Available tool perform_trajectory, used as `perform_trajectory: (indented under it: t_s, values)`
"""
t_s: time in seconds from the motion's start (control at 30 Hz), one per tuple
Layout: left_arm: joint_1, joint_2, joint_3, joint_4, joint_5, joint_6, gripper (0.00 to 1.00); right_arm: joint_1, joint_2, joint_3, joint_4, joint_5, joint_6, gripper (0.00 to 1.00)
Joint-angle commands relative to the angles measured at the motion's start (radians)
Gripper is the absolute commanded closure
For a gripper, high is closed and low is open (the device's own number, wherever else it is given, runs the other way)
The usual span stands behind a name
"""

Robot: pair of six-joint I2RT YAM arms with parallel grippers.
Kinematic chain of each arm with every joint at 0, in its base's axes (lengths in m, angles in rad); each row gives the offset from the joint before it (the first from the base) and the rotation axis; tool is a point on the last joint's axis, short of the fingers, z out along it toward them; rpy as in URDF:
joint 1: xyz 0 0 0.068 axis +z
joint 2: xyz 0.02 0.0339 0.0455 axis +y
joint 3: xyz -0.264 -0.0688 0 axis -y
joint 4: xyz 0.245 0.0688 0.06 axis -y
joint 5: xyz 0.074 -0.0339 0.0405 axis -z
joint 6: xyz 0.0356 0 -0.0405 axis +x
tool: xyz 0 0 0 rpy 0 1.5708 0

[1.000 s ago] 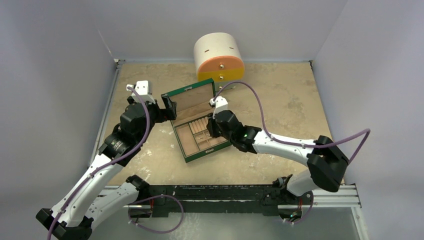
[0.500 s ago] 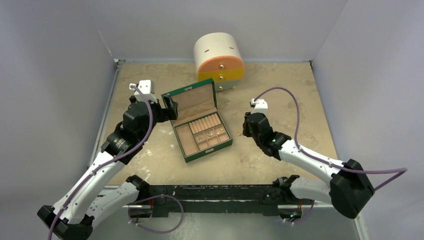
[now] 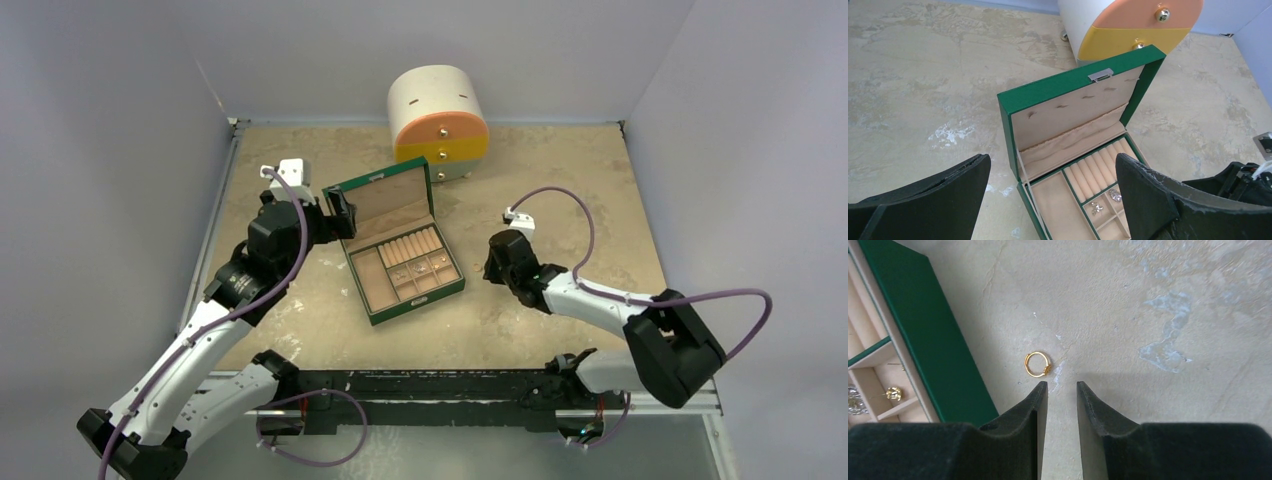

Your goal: Organize the mixed jewelry

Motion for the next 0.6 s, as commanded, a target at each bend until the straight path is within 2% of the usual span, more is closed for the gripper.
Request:
perform_trajectory:
  t_s: [0.0, 0.57]
  values:
    - [0.007, -0.012, 0.016, 0.042, 0.012, -0.019, 0.04, -0.006, 0.054, 0.053, 0.043, -0.011, 0.076, 0.69]
    - [0.008, -0.028, 0.016, 0.041, 0.008, -0.017, 0.04, -0.006, 0.157, 0.104, 0.036, 0.005, 0.132, 0.71]
